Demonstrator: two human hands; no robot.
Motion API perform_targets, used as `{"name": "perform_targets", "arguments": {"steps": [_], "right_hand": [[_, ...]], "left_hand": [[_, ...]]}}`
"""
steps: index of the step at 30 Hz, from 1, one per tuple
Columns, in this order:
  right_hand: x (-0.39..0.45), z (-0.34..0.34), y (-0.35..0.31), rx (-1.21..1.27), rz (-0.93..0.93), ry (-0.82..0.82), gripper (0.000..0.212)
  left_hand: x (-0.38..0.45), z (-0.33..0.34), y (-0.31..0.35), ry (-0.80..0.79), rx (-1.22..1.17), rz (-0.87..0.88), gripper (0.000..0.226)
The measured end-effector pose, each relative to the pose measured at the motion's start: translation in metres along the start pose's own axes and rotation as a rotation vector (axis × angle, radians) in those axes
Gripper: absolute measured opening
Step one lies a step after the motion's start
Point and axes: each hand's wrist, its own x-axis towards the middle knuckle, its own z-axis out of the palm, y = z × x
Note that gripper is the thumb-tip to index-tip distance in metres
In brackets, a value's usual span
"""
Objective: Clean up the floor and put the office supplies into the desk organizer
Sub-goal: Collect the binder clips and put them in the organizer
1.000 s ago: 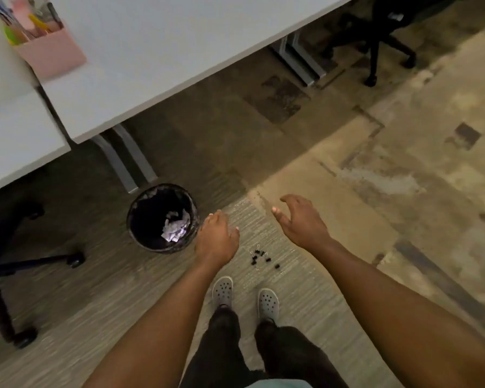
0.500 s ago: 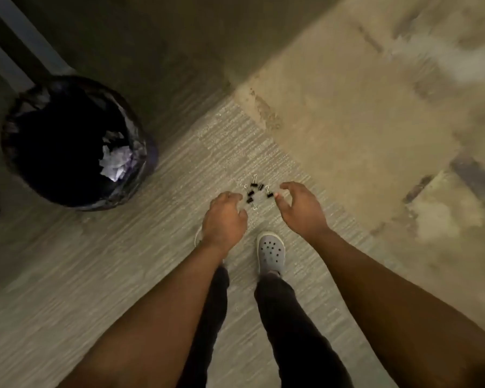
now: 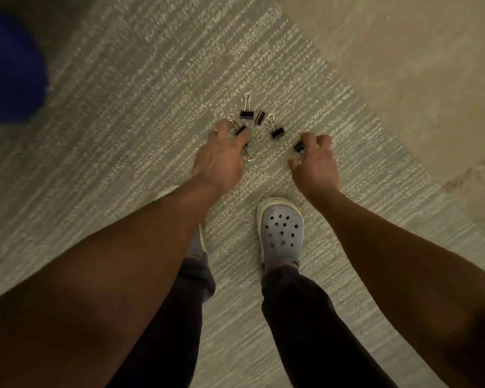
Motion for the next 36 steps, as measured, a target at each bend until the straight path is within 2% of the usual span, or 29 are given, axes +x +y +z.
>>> {"name": "perform_targets", "arguments": {"steps": [5, 8, 14, 17, 19, 22, 24, 27, 29, 31, 32, 34, 36], "right_hand": [[0.012, 0.02, 0.011, 0.1, -0.036, 0.108, 0.024], [0.014, 0.02, 0.013, 0.078, -0.07, 0.138, 0.013], [0.012, 0.015, 0.015, 0.089, -0.015, 0.188, 0.022], [0.017, 0.01, 0.006, 0.417, 0.074, 0.189, 0.018], [0.019, 0.008, 0.001, 0.704, 0.187, 0.132, 0.004], [0.02, 0.007, -0.005, 0.949, 0.352, 0.045, 0.015], [0.022, 0.009, -0.011, 0.852, 0.325, 0.03, 0.02], [0.023, 0.014, -0.019, 0.453, 0.116, 0.035, 0.018], [0.024, 0.015, -0.025, 0.33, 0.044, 0.039, 0.015], [0.027, 0.014, -0.03, 0.273, 0.022, 0.034, 0.034], [0.029, 0.015, -0.031, 0.241, 0.019, 0.023, 0.042], [0.033, 0.016, -0.032, 0.19, 0.019, 0.003, 0.045], [0.036, 0.021, -0.03, 0.155, 0.003, -0.004, 0.041]], "left_hand": [[0.028, 0.012, 0.002, 0.132, -0.006, 0.047, 0.04], [0.029, 0.013, 0.003, 0.186, -0.053, 0.038, 0.026], [0.024, 0.011, -0.012, 0.221, -0.137, -0.069, 0.016], [0.026, 0.005, -0.013, 0.22, -0.167, -0.106, 0.011], [0.027, 0.001, -0.012, 0.241, -0.256, -0.165, 0.014], [0.031, -0.006, -0.013, 0.218, -0.522, -0.293, 0.025], [0.031, -0.008, -0.011, 0.162, -0.641, -0.348, 0.021], [0.027, -0.005, -0.006, 0.099, -0.755, -0.387, 0.017], [0.024, 0.001, -0.002, 0.058, -0.776, -0.417, 0.019], [0.021, 0.006, 0.006, 0.033, -0.661, -0.401, 0.014], [0.02, 0.01, 0.009, 0.038, -0.563, -0.378, 0.021], [0.018, 0.016, 0.016, 0.08, -0.356, -0.346, 0.043], [0.019, 0.019, 0.024, 0.114, -0.218, -0.352, 0.053]]}}
